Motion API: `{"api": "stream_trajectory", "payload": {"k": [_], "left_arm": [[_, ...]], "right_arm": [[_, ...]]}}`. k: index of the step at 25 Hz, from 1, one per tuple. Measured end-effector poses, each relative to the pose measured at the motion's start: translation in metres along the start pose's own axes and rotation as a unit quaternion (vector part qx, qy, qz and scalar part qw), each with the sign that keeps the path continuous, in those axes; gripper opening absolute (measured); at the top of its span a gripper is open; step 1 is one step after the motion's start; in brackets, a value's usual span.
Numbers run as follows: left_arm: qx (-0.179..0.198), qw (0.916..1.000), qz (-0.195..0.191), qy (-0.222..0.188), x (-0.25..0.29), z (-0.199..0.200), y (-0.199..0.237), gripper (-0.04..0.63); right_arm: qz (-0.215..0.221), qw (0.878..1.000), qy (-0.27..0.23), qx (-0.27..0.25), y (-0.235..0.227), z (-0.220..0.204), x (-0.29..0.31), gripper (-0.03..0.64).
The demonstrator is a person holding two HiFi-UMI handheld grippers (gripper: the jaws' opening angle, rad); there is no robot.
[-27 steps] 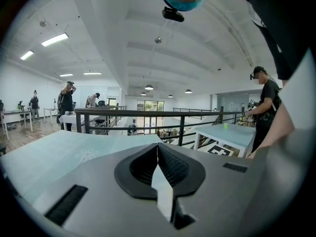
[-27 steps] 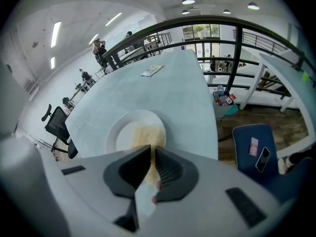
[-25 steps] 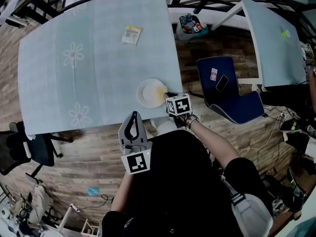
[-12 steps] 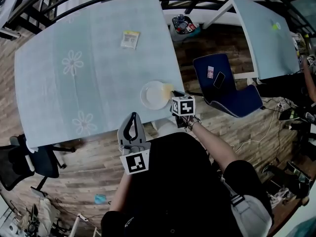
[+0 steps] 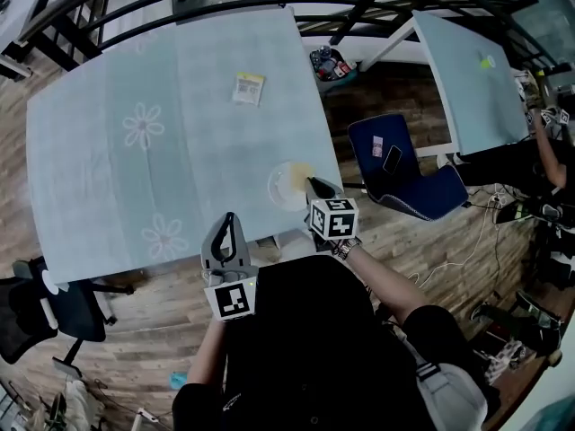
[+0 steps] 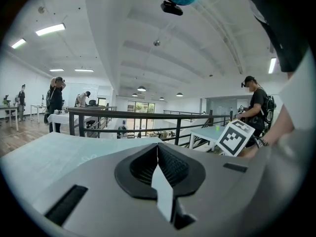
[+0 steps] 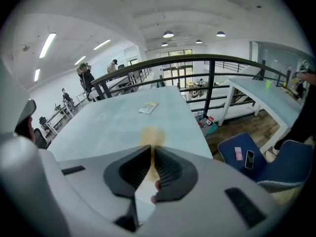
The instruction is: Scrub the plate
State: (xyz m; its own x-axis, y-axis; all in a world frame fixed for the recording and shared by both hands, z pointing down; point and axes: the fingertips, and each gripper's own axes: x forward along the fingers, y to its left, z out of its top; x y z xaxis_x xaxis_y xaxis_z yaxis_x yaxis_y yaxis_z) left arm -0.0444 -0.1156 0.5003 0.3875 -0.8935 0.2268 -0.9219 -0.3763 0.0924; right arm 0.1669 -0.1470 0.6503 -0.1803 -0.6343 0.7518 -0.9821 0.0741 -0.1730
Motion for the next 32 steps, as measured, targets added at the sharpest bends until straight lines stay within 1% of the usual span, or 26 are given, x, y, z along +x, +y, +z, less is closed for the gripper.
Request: {"api": "stream_trajectory", "payload": {"k": [4,7,8,10,12,14,17,20,23,25,27,29,32], "left_arm": [[0.002,0.9998,-0.01,-0.017,-0.001,0.013,0.02,0.014],[-0.007,0.9994,-0.018,-0.027,-0.001,0.03,0.03,0.014],[-0.011,0.9994,-0.019,-0.028,-0.002,0.037,0.033,0.014],[-0.018,0.9988,-0.026,-0.039,-0.005,0.053,0.034,0.014],[-0.022,0.9973,-0.041,-0.057,-0.008,0.07,0.031,0.014],[-0.027,0.9956,-0.057,-0.069,-0.01,0.084,0.027,0.014],[-0.034,0.9928,-0.083,-0.08,-0.012,0.099,0.019,0.014],[-0.02,0.989,-0.115,-0.09,-0.018,0.11,0.004,0.014],[0.002,0.9853,-0.141,-0.096,-0.026,0.114,-0.011,0.014],[0.005,0.9842,-0.151,-0.092,-0.03,0.109,-0.018,0.014],[0.004,0.9836,-0.158,-0.087,-0.035,0.104,-0.023,0.014],[0.006,0.9839,-0.16,-0.08,-0.04,0.1,-0.024,0.014],[0.018,0.9863,-0.146,-0.075,-0.043,0.095,-0.017,0.014]], "right_arm": [[0.016,0.997,-0.066,0.027,0.038,0.036,-0.026,0.03],[0.027,0.993,-0.108,0.043,0.061,0.06,-0.049,0.03],[0.031,0.991,-0.12,0.04,0.069,0.067,-0.058,0.03],[0.032,0.989,-0.144,0.016,0.085,0.079,-0.08,0.03],[0.029,0.984,-0.174,-0.017,0.103,0.088,-0.108,0.031],[0.032,0.979,-0.199,-0.038,0.119,0.095,-0.132,0.029],[0.05,0.971,-0.227,-0.052,0.142,0.1,-0.159,0.031],[0.055,0.963,-0.256,-0.06,0.157,0.1,-0.182,0.031],[0.058,0.958,-0.275,-0.062,0.167,0.099,-0.193,0.031],[0.06,0.959,-0.272,-0.054,0.17,0.093,-0.192,0.031],[0.061,0.957,-0.279,-0.046,0.168,0.089,-0.19,0.029],[0.059,0.954,-0.29,-0.038,0.167,0.09,-0.192,0.031],[0.064,0.952,-0.297,-0.034,0.171,0.09,-0.192,0.031]]}}
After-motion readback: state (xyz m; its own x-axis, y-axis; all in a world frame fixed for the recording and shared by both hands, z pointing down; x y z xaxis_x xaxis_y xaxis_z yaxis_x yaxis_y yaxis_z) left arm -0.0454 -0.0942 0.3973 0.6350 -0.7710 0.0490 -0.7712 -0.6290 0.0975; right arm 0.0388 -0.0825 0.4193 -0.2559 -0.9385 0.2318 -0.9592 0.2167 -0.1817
